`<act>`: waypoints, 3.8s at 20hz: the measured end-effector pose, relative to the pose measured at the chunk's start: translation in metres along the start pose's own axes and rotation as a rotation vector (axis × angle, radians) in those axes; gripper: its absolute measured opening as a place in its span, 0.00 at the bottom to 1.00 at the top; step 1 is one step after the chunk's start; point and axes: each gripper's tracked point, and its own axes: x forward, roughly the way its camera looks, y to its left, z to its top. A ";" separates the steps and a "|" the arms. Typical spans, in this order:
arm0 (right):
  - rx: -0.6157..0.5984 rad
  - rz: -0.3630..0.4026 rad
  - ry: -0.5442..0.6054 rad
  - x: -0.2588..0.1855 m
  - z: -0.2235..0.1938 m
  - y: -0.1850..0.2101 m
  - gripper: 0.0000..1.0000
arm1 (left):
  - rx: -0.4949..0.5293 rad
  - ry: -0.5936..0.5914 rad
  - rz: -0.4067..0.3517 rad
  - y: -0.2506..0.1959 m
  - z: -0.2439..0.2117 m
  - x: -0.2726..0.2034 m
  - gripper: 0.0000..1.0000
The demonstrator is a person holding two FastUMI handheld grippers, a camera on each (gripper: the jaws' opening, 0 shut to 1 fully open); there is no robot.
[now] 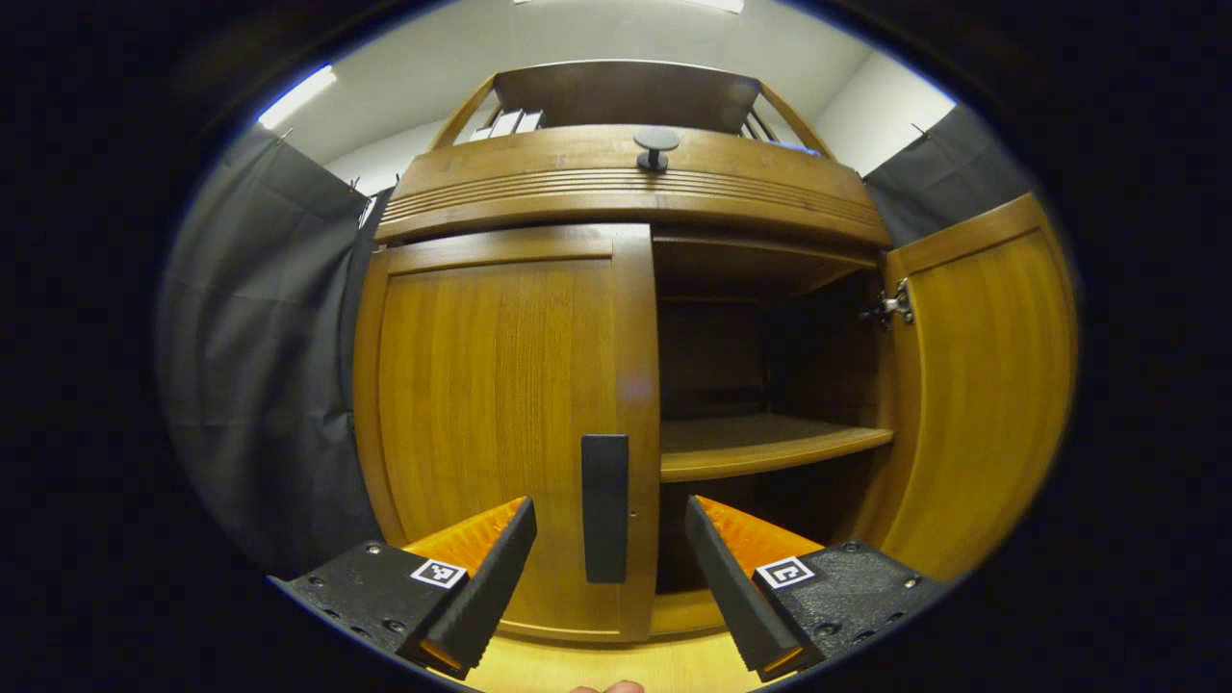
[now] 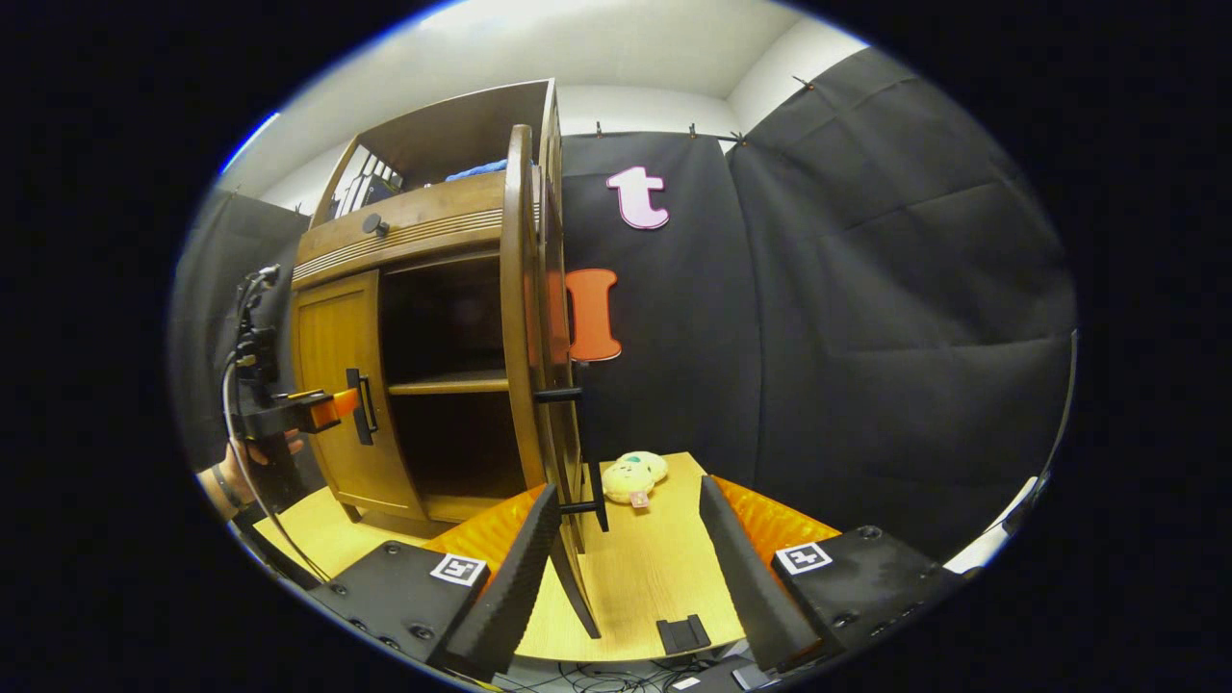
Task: Open the right door of the double-door shoe cabinet with the right hand, and open the left door with the left hand.
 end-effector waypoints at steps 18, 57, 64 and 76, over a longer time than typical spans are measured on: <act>-0.065 -0.076 0.002 -0.031 0.005 0.036 0.83 | -0.044 0.075 -0.094 -0.001 -0.015 0.043 0.30; -0.034 0.012 -0.029 -0.013 0.017 0.047 0.93 | -0.046 0.074 0.056 0.258 0.008 -0.168 0.01; -0.038 -0.013 -0.034 -0.008 0.026 0.037 0.93 | -0.080 0.050 -0.076 0.285 0.007 -0.153 0.12; -0.041 0.032 -0.030 0.002 0.027 0.050 0.93 | -0.139 0.065 -0.069 0.305 -0.006 -0.212 0.31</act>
